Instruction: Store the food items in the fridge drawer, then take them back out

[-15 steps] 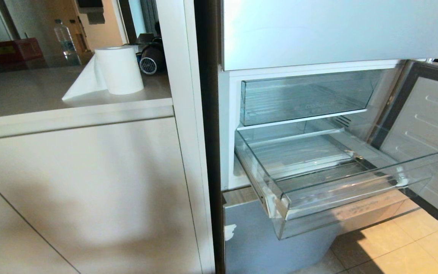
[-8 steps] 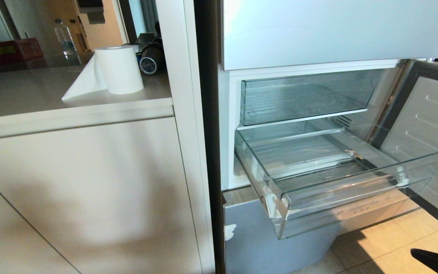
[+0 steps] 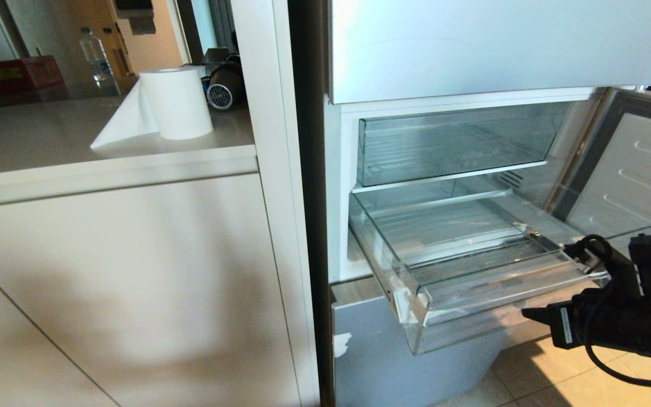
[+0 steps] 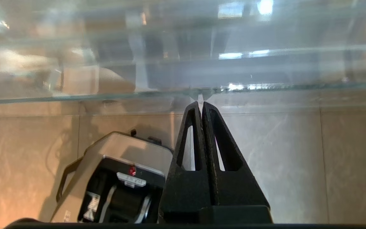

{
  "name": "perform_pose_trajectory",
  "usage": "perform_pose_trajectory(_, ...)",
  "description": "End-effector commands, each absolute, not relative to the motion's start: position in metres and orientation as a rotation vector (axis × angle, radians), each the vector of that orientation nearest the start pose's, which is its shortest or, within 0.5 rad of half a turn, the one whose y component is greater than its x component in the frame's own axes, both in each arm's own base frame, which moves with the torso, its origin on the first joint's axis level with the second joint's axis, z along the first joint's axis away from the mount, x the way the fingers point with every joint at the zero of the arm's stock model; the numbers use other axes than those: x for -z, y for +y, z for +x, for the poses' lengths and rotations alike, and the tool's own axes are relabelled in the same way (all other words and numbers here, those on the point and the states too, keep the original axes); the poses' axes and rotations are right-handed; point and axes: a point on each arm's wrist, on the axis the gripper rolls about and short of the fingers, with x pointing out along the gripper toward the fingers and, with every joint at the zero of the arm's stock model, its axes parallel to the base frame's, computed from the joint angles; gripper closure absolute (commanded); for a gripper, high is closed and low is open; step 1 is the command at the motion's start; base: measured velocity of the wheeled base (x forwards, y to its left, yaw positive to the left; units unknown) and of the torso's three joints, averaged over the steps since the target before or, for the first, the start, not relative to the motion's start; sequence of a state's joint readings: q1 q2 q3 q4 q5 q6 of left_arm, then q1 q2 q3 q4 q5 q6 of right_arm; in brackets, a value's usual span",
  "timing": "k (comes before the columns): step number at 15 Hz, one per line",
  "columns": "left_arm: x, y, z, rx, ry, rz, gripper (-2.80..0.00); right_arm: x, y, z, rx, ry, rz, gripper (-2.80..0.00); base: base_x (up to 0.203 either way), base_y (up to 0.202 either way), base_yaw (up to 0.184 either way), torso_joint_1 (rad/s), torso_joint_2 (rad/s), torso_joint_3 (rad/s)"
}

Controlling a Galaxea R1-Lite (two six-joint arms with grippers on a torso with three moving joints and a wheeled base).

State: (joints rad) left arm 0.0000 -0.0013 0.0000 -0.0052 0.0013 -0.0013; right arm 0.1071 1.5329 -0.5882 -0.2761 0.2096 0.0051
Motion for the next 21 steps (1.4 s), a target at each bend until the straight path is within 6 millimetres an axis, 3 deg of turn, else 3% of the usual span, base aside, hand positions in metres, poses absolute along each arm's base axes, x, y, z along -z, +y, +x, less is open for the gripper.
perform_pose_trajectory(1, -0.076, 0.000, -0.023, -0.002, -0.006, -0.002, 0.00, -0.125, 0.034, 0.256, -0.307, 0.720, 0.043, 0.00, 0.000, 0.000, 0.000, 0.000, 0.00, 0.000)
perform_pose_trajectory(5, -0.076, 0.000, -0.023, -0.002, -0.006, -0.002, 0.00, -0.129, 0.058, 0.311, -0.311, 0.627, 0.180, 0.00, 0.000, 0.000, 0.000, 0.000, 0.00, 0.000)
perform_pose_trajectory(7, -0.076, 0.000, -0.023, -0.002, -0.006, -0.002, 0.00, -0.129, 0.075, 0.329, -0.290, 0.581, 0.271, 0.00, 0.000, 0.000, 0.000, 0.000, 0.00, 0.000)
perform_pose_trajectory(9, -0.076, 0.000, -0.023, -0.002, -0.006, -0.002, 0.00, -0.128, 0.091, 0.334, -0.230, 0.556, 0.307, 0.00, 0.000, 0.000, 0.000, 0.000, 0.00, 0.000)
perform_pose_trajectory(16, -0.076, 0.000, -0.023, -0.002, -0.006, -0.002, 0.00, -0.138, 0.084, 0.289, -0.178, 0.548, 0.302, 0.00, 0.000, 0.000, 0.000, 0.000, 0.00, 0.000)
perform_pose_trajectory(18, -0.076, 0.000, -0.023, -0.002, -0.006, -0.002, 0.00, -0.147, 0.076, 0.263, -0.185, 0.523, 0.294, 0.00, 0.000, 0.000, 0.000, 0.000, 0.00, 0.000)
perform_pose_trajectory(21, -0.076, 0.000, -0.023, -0.002, -0.006, -0.002, 0.00, -0.159, 0.058, 0.198, -0.197, 0.457, 0.253, 0.00, 0.000, 0.000, 0.000, 0.000, 0.00, 0.000)
